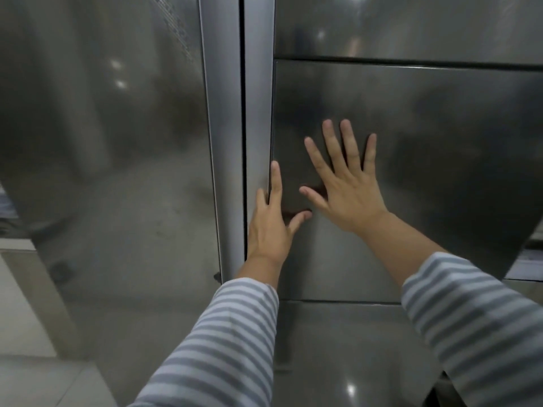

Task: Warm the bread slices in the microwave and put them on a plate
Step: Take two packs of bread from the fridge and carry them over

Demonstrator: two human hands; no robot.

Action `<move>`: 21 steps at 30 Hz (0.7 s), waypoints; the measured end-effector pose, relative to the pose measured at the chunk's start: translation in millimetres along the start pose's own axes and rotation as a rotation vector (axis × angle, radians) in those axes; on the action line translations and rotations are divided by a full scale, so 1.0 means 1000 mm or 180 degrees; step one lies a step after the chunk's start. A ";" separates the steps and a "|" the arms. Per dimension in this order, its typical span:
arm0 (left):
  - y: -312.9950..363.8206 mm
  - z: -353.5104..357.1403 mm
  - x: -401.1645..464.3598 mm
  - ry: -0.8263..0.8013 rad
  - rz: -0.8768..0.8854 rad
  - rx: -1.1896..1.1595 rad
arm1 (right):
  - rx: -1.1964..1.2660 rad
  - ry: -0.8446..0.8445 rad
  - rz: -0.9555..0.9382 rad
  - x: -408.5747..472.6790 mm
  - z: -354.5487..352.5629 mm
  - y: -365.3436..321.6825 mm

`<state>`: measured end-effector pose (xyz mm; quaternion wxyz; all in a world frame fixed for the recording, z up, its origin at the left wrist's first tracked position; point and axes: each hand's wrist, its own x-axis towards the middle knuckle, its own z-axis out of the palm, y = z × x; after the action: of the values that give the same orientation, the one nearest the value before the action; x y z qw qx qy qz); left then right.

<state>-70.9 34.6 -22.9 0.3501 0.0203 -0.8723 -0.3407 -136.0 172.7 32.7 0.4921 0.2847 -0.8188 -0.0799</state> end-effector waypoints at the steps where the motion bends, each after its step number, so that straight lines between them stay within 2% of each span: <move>1: 0.001 -0.001 -0.001 -0.0014 -0.0011 0.0004 | 0.0000 -0.0013 0.0004 -0.001 0.000 0.000; 10: 0.019 -0.025 -0.040 -0.0167 0.0085 0.0108 | 0.0013 -0.0243 0.0045 -0.025 -0.046 -0.002; 21: 0.071 -0.083 -0.146 -0.0894 0.0784 -0.0052 | 0.0549 -0.0887 0.0828 -0.097 -0.177 -0.032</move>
<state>105.7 80.5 -23.4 0.2641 -0.1373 -0.9057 -0.3019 61.6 226.0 35.1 0.3540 0.2038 -0.9126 0.0161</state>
